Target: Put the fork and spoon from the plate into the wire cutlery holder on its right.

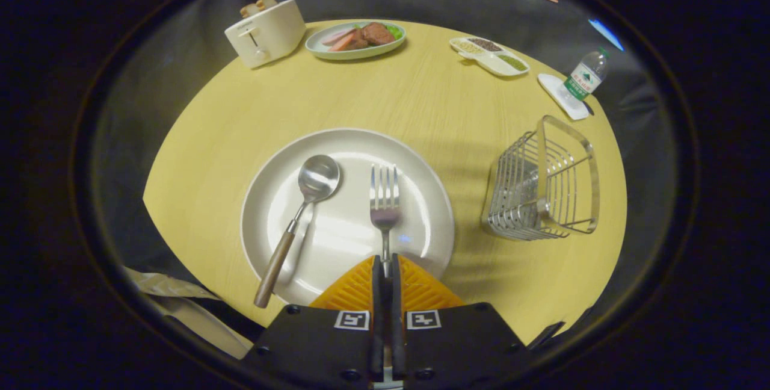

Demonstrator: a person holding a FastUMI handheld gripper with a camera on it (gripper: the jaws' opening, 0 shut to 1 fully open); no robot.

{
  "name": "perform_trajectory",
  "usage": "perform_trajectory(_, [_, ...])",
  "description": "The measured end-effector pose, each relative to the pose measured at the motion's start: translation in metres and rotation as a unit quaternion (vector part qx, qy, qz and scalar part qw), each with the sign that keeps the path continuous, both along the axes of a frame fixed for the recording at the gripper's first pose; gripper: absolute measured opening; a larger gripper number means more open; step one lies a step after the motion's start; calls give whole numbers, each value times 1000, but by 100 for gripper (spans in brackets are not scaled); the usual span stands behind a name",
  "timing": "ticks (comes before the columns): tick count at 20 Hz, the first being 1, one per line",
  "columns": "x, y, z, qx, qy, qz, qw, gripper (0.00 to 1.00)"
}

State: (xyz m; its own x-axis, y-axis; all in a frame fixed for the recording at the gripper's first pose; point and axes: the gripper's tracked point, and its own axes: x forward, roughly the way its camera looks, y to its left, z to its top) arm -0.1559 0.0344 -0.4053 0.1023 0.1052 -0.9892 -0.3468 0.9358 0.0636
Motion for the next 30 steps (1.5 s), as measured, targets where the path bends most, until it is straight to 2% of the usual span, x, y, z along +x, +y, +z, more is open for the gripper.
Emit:
perform_trajectory(7, [25,-15,36,0,-18,15,1000,8])
perform_trajectory(13, [53,-53,64,-24,-34,18,999,9])
perform_trajectory(16, [66,-74,71,-37,-41,6,998,9])
perform_trajectory(21, [70,-109,69,-53,-15,-11,998,8])
perform_trajectory(30, [69,-139,52,-85,37,29,995,9])
